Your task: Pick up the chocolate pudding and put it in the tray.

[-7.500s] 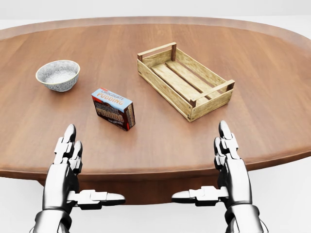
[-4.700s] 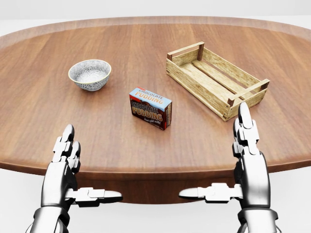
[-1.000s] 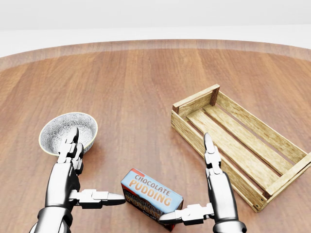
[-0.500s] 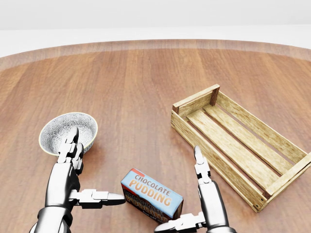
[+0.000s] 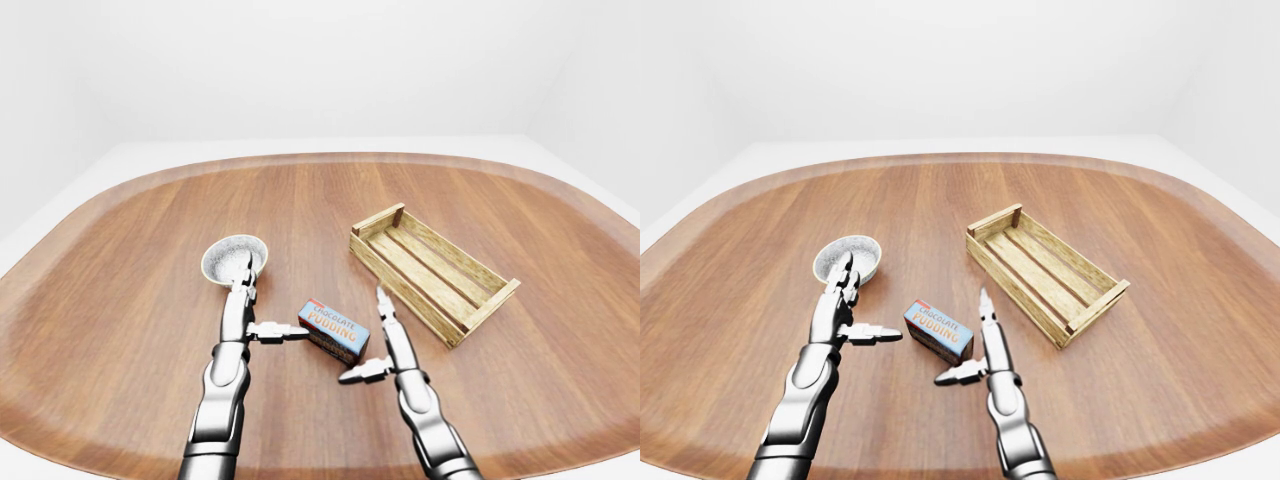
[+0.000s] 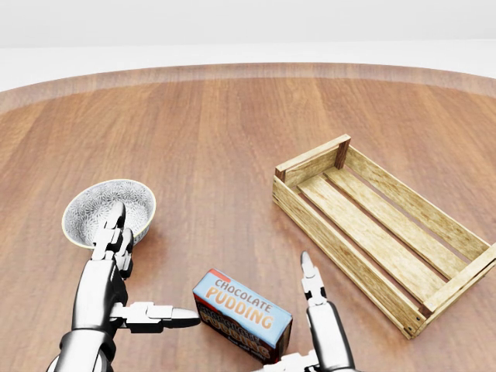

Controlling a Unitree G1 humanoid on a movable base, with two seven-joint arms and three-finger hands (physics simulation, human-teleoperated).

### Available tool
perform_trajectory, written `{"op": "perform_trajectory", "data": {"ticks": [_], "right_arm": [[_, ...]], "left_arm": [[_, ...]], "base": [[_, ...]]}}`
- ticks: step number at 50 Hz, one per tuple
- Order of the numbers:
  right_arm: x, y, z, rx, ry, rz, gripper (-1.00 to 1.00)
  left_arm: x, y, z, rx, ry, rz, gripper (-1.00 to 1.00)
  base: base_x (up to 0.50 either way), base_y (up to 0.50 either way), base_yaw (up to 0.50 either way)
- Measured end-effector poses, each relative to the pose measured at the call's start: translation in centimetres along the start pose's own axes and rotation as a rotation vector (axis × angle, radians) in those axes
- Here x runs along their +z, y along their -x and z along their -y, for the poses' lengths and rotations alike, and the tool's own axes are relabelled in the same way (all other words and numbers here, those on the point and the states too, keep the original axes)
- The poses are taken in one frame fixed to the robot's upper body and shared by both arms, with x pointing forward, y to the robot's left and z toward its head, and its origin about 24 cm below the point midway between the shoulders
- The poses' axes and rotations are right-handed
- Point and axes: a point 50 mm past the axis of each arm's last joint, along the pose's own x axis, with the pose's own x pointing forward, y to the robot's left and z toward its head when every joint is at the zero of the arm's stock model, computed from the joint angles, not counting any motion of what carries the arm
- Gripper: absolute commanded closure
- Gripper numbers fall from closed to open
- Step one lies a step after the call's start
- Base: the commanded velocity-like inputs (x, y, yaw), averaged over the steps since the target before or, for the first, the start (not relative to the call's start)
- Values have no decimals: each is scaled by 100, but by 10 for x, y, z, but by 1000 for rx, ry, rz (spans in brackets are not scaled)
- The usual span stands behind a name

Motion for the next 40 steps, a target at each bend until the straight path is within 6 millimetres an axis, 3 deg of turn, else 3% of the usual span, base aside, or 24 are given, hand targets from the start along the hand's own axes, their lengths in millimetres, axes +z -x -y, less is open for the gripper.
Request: {"op": "perform_trajectory", "data": {"ticks": [40], "right_arm": [[-18,-5,-8,23,36,-87,-100]], "left_arm": [[0,0,0,0,0,0,-100]], "base": [[0,0,0]]}}
